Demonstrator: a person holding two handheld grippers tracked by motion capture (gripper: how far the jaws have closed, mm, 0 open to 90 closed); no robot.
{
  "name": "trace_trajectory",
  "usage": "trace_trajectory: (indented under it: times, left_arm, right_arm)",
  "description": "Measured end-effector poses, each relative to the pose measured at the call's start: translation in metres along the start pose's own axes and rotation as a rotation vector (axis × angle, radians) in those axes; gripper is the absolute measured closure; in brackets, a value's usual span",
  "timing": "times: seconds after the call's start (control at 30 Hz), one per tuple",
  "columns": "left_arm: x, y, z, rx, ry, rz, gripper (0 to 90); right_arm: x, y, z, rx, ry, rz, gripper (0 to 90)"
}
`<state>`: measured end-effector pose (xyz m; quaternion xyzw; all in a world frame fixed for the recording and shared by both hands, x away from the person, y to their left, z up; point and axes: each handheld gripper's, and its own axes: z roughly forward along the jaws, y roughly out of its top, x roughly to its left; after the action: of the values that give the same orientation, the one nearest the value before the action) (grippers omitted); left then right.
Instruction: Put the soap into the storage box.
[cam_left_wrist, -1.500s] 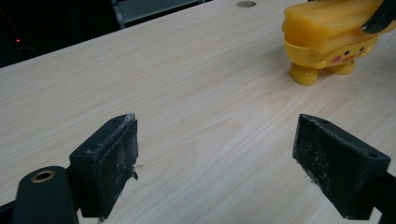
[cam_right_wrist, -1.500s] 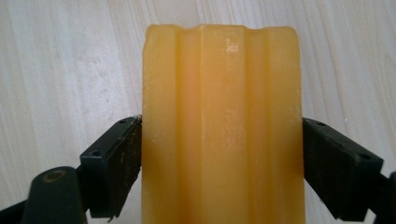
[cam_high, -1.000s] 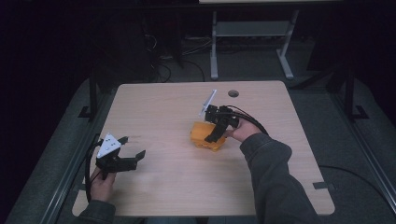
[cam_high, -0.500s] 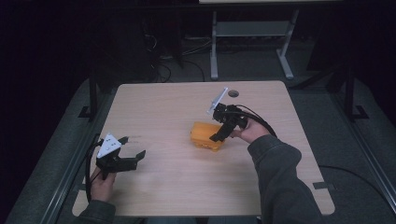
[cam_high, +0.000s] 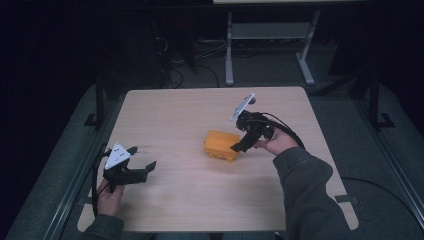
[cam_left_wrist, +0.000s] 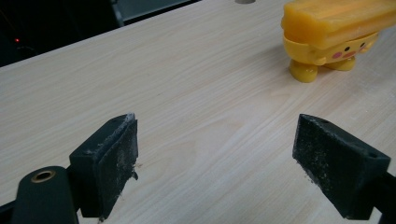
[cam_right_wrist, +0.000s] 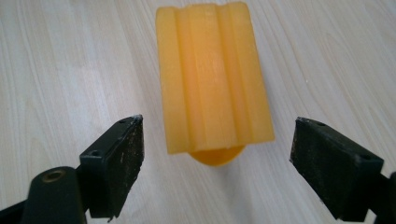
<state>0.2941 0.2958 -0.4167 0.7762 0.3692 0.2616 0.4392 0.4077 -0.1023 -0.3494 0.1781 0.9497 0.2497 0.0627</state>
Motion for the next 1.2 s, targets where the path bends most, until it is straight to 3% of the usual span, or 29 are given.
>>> trace_trajectory:
  times: [0.47,1.2]
  left_arm:
    - [-0.002,0.0,0.001,0.01,-0.003,0.005,13.4]
    - [-0.003,-0.001,0.002,0.02,0.001,0.007,13.4]
  right_arm:
    - [0.005,-0.026,-0.015,-0.049,-0.007,0.039,17.9]
    - [0.009,-0.064,-0.022,-0.079,-0.025,0.089,18.0]
